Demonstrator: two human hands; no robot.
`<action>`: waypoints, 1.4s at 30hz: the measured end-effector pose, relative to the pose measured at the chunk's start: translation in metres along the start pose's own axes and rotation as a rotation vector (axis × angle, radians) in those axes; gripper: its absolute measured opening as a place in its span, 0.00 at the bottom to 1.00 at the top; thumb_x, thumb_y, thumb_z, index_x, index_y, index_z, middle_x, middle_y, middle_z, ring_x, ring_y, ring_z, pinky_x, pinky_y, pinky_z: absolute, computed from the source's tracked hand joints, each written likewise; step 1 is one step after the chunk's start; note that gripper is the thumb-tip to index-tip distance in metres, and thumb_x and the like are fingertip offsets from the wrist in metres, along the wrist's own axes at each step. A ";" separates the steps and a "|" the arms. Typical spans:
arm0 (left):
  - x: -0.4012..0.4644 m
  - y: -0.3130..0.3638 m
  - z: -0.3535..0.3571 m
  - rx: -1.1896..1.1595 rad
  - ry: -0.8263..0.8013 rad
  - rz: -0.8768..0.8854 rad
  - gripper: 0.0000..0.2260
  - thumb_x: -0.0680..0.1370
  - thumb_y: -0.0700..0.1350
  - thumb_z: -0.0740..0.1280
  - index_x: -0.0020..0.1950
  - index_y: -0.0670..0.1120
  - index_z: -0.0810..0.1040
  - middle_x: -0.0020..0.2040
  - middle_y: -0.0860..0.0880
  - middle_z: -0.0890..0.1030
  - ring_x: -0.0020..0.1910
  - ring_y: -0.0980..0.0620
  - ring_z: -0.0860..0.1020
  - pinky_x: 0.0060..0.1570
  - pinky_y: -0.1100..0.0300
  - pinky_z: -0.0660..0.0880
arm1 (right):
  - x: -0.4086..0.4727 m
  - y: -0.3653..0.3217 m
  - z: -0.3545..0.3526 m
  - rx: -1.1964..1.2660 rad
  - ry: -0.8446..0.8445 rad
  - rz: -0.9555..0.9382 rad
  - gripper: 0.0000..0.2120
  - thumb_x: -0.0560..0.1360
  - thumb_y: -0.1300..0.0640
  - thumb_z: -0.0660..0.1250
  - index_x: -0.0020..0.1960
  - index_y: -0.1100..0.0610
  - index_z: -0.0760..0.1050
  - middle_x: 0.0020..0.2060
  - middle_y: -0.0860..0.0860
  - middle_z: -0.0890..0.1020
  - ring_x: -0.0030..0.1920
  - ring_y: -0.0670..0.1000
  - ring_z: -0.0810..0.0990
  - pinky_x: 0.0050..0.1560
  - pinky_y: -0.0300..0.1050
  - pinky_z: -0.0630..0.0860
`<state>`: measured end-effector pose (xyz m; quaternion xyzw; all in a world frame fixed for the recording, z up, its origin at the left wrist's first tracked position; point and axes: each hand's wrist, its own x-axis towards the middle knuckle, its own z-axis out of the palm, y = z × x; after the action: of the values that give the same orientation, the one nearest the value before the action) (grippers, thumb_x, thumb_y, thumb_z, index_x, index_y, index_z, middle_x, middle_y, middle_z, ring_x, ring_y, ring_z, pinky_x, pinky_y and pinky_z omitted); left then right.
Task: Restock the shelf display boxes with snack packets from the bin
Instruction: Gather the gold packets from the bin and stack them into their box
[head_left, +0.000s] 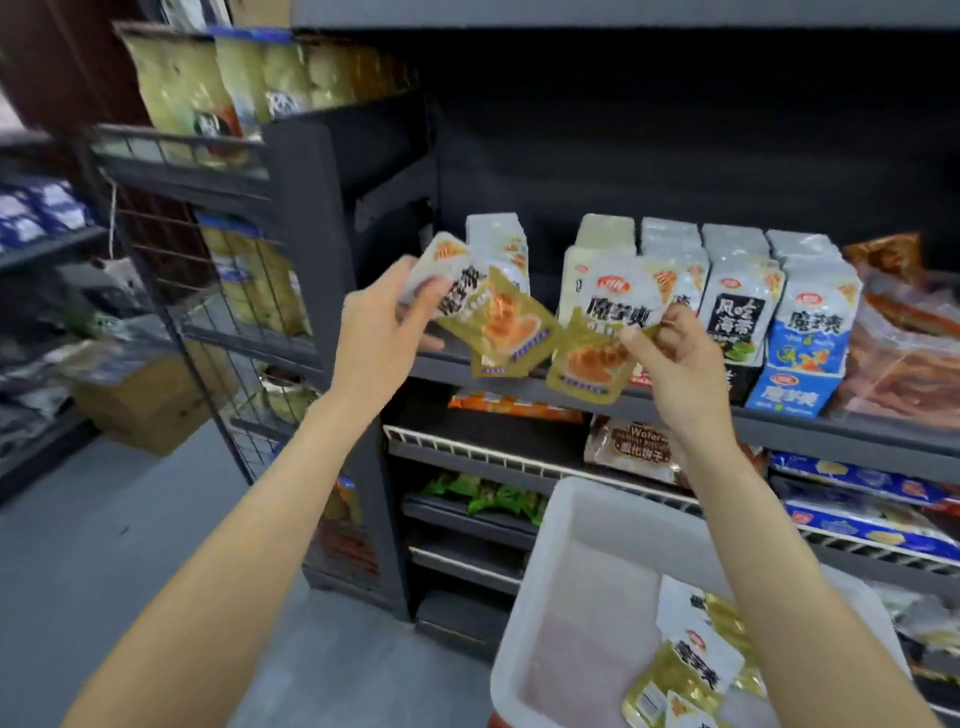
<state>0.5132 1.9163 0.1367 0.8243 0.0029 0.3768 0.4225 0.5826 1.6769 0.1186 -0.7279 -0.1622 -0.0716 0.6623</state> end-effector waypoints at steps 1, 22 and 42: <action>0.014 -0.001 0.000 0.006 0.060 0.049 0.11 0.81 0.49 0.62 0.51 0.41 0.75 0.41 0.48 0.80 0.33 0.58 0.81 0.31 0.53 0.79 | 0.009 -0.005 0.007 -0.002 0.046 -0.021 0.10 0.77 0.53 0.66 0.58 0.50 0.72 0.52 0.50 0.81 0.53 0.46 0.80 0.56 0.46 0.76; 0.143 -0.092 0.046 0.285 -0.601 0.268 0.22 0.76 0.43 0.68 0.70 0.49 0.69 0.58 0.41 0.79 0.54 0.41 0.78 0.49 0.53 0.74 | 0.086 -0.010 0.123 -0.194 0.228 0.025 0.12 0.79 0.59 0.61 0.61 0.52 0.63 0.49 0.53 0.82 0.49 0.48 0.82 0.53 0.49 0.78; 0.093 -0.103 0.056 0.058 -0.331 0.182 0.28 0.75 0.40 0.67 0.74 0.47 0.62 0.73 0.47 0.63 0.71 0.50 0.61 0.62 0.59 0.65 | 0.064 0.040 0.140 -0.785 0.256 -0.343 0.15 0.77 0.57 0.63 0.64 0.56 0.73 0.52 0.51 0.77 0.44 0.43 0.73 0.43 0.38 0.71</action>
<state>0.6466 1.9740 0.1019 0.8838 -0.1301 0.2723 0.3576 0.6402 1.8214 0.0853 -0.8721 -0.1578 -0.3261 0.3290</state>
